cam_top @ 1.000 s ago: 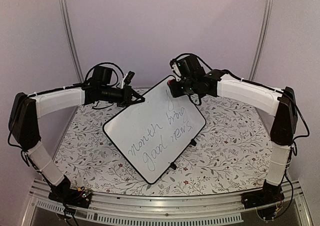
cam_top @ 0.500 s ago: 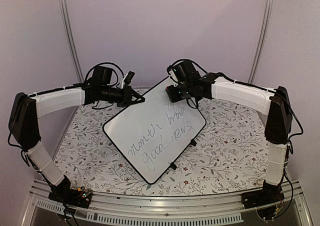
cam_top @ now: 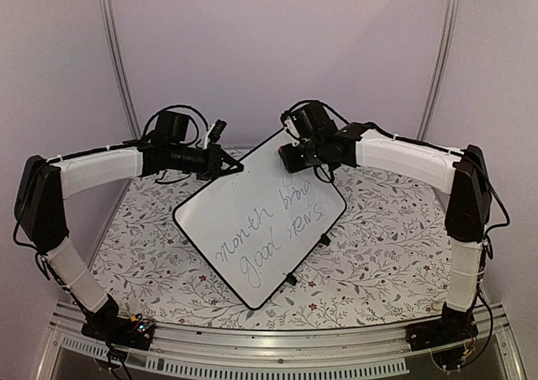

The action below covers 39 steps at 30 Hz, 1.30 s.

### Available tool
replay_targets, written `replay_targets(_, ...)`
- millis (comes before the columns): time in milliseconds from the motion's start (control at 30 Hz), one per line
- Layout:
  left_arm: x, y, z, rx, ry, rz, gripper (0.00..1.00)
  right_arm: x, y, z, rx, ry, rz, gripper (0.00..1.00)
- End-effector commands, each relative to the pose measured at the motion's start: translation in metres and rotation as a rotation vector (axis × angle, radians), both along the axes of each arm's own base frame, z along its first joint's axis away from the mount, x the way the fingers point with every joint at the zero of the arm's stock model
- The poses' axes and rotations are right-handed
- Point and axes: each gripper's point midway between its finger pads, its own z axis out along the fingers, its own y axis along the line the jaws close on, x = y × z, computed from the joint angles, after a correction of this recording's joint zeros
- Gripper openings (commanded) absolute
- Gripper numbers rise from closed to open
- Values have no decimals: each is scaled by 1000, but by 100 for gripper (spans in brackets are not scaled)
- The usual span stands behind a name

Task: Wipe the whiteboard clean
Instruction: Erase the whiteboard at the center of the board.

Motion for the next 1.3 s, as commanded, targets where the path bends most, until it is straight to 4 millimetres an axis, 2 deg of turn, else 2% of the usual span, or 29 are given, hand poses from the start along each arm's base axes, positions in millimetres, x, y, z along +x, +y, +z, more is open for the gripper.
replay_targets(0, -17, -8, -21, 28, 39, -68, 0, -9, -3, -22, -25, 59, 21, 0)
replay_targets(433, -16, -8, -21, 30, 41, -63, 0, -21, -6, -30, -17, 89, 38, 0)
replay_targets(967, -16, -8, -23, 33, 43, -60, 0, -45, 7, -36, -22, 99, 102, 0)
replay_targets(1267, -16, -7, -23, 32, 44, -60, 0, -52, 8, -36, -42, 91, 104, 0)
